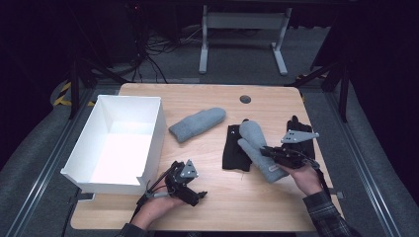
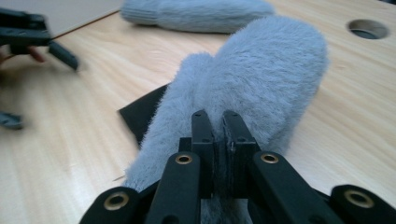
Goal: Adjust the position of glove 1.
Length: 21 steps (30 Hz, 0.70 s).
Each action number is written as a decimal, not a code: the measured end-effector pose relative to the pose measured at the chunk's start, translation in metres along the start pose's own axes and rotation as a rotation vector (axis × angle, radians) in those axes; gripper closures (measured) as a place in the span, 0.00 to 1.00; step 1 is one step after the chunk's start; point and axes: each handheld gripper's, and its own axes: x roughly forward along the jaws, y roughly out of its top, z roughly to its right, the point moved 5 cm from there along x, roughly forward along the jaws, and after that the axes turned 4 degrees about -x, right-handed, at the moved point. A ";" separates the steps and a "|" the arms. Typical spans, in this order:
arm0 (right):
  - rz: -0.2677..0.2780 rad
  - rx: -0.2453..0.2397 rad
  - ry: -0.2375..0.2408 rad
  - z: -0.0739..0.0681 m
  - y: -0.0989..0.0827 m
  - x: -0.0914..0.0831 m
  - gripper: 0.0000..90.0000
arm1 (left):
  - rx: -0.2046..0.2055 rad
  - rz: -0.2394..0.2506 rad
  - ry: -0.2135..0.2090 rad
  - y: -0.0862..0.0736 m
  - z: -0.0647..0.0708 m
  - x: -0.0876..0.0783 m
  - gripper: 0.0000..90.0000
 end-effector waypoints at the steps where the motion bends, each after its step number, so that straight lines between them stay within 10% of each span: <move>1: 0.001 -0.010 0.017 -0.005 0.000 0.001 0.95 | -0.001 0.000 -0.001 0.000 0.000 0.000 0.00; 21: -0.019 -0.176 0.286 -0.098 -0.001 0.021 0.95 | -0.001 0.002 -0.002 0.000 0.000 0.000 0.00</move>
